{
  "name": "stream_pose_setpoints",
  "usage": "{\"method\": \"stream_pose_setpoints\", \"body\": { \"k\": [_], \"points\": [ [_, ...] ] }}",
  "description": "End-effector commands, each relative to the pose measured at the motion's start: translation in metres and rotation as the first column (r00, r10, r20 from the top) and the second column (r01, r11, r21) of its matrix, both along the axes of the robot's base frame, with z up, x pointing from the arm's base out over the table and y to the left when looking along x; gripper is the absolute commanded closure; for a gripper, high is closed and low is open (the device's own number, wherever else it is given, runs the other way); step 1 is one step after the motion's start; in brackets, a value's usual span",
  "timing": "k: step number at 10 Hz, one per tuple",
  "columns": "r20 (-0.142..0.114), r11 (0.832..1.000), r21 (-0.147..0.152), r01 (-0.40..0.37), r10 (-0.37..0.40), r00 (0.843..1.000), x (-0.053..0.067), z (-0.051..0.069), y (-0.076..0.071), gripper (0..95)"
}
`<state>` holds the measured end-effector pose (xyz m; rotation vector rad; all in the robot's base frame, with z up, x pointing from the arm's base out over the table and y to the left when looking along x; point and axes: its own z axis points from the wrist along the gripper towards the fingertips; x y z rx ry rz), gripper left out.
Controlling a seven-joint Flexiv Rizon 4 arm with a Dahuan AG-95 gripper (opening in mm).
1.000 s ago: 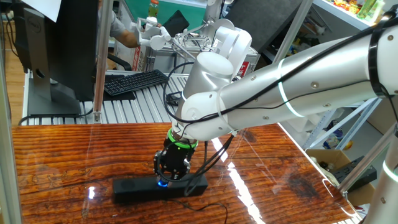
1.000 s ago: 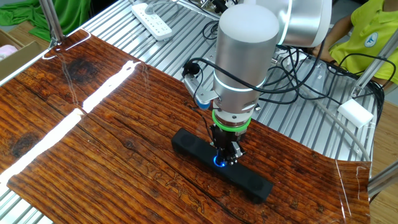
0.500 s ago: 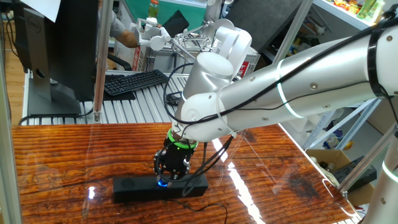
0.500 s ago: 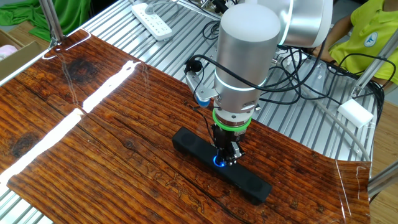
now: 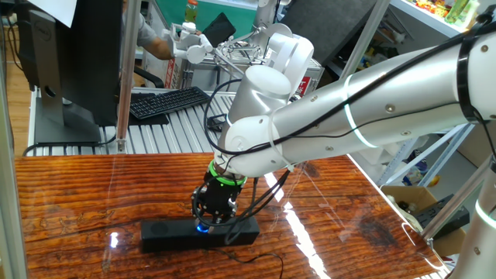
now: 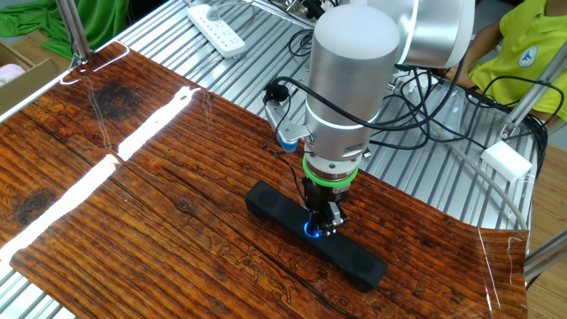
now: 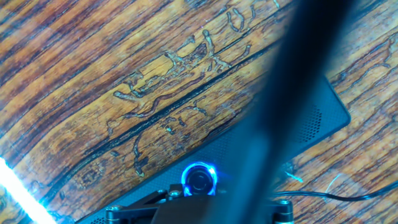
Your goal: Turn the knob to increase the volume of the speaker
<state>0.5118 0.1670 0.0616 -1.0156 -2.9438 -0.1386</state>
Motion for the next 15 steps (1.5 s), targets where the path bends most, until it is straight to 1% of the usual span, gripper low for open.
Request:
{"method": "stream_pose_setpoints", "body": {
  "k": [1,4,5,8,9,11,12,14,15],
  "points": [
    [-0.005,1.0,0.0,0.031,-0.031,1.0,0.0002,-0.0142,-0.0007,95.0],
    [-0.006,0.996,0.002,0.09,-0.09,0.996,0.0004,-0.0151,-0.0008,95.0],
    [-0.001,0.995,-0.001,0.097,-0.097,0.995,0.0005,-0.0155,-0.0008,95.0],
    [0.004,0.994,-0.01,0.107,-0.107,0.994,0.0006,-0.0161,-0.0009,95.0],
    [0.005,0.995,-0.017,0.1,-0.1,0.995,0.0008,-0.0168,-0.0009,95.0],
    [0.004,0.995,-0.042,0.092,-0.092,0.996,0.0011,-0.0184,-0.0011,95.0],
    [-0.001,0.995,-0.044,0.091,-0.091,0.996,0.0011,-0.0183,-0.0011,95.0],
    [-0.013,0.994,-0.062,0.092,-0.093,0.996,0.0011,-0.0183,-0.0011,95.0],
    [-0.021,0.993,-0.077,0.091,-0.092,0.995,0.0011,-0.0183,-0.0011,95.0]
  ]
}}
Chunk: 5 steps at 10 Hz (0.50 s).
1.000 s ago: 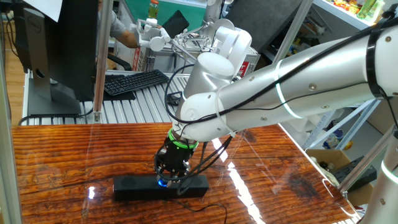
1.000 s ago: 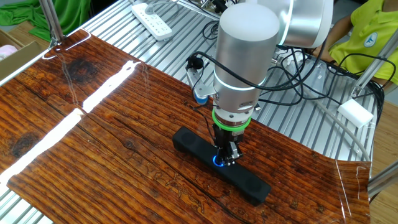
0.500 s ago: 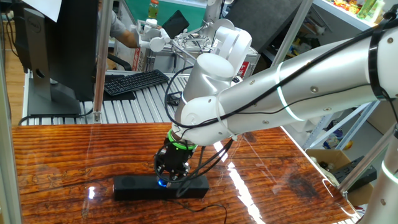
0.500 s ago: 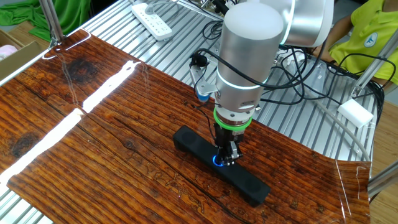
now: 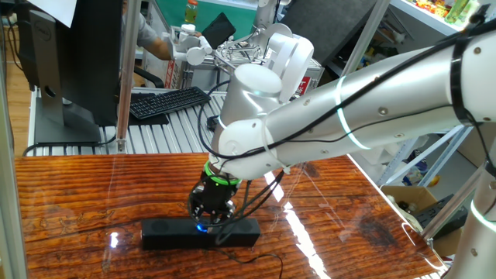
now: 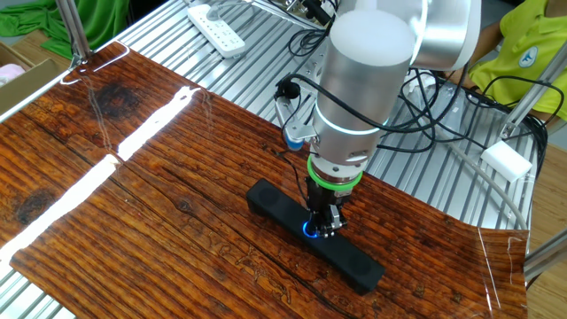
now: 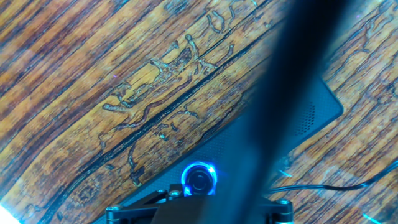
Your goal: Turn the knob to increase the volume of the speaker
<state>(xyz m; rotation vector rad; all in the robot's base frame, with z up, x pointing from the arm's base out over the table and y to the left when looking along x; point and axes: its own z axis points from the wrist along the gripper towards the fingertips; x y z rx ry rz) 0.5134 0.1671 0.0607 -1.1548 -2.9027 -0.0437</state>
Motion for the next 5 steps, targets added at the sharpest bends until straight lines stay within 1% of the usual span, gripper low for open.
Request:
{"method": "stream_pose_setpoints", "body": {
  "k": [1,2,4,5],
  "points": [
    [-0.014,1.0,-0.019,0.003,-0.003,1.0,-0.0005,-0.0174,-0.0012,95.0],
    [-0.019,1.0,-0.026,0.007,-0.008,1.0,-0.0005,-0.0174,-0.0012,95.0],
    [-0.02,0.999,-0.025,0.029,-0.029,0.999,-0.0005,-0.0174,-0.0012,95.0],
    [-0.028,0.998,-0.029,0.064,-0.064,0.998,-0.0005,-0.0174,-0.0012,95.0]
  ]
}}
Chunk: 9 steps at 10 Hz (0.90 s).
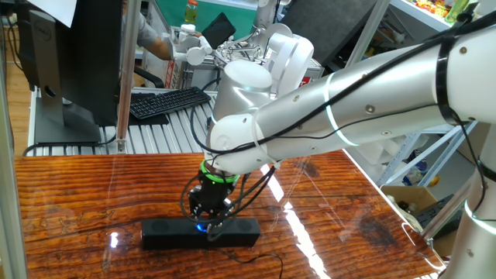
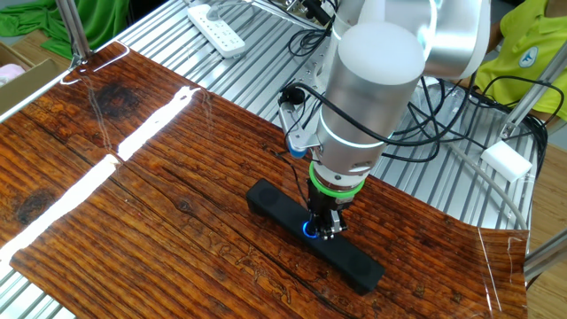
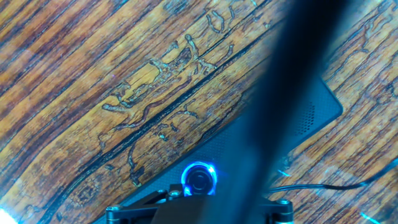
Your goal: Turn the knob to increase the volume of the speaker
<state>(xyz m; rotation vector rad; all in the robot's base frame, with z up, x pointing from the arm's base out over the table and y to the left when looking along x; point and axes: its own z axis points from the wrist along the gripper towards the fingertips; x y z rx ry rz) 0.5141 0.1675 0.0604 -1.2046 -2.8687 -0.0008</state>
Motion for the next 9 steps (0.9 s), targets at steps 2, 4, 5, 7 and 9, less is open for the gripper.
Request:
{"method": "stream_pose_setpoints", "body": {
  "k": [2,4,5,7,9],
  "points": [
    [-0.011,0.997,-0.004,0.074,-0.074,0.997,-0.0012,-0.0171,-0.0017,95.0],
    [-0.014,0.992,-0.016,0.123,-0.123,0.992,-0.001,-0.017,-0.0017,95.0],
    [-0.016,0.991,-0.019,0.136,-0.136,0.991,-0.001,-0.017,-0.0017,95.0],
    [-0.019,0.985,-0.02,0.172,-0.172,0.985,-0.001,-0.017,-0.0017,95.0],
    [-0.02,0.978,-0.012,0.207,-0.207,0.978,-0.0009,-0.017,-0.0017,95.0]
  ]
}}
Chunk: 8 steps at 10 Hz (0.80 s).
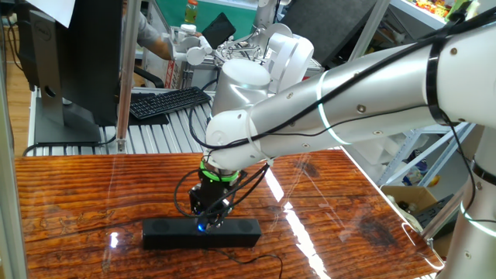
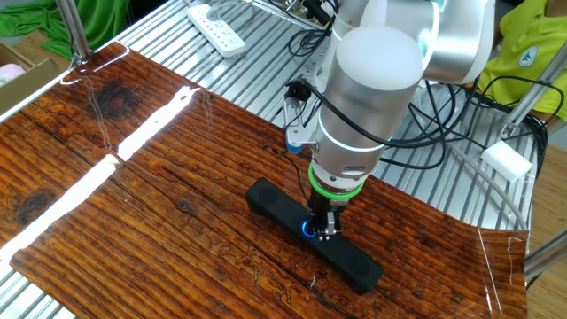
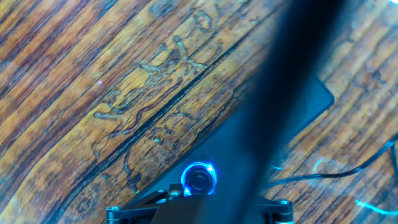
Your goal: Turn the knob to increase the volume of the speaker
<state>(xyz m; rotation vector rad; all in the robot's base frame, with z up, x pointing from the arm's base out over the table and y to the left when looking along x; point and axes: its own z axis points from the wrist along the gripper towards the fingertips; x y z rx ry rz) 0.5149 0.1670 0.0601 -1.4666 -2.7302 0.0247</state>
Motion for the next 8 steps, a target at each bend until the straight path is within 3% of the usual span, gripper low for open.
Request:
{"method": "stream_pose_setpoints", "body": {
  "k": [1,8],
  "points": [
    [-0.002,1.0,0.003,0.024,-0.024,1.0,-0.0017,-0.0167,-0.0011,95.0],
    [0.0,0.991,-0.002,0.137,-0.137,0.991,-0.0014,-0.0166,-0.0011,95.0]
  ]
}}
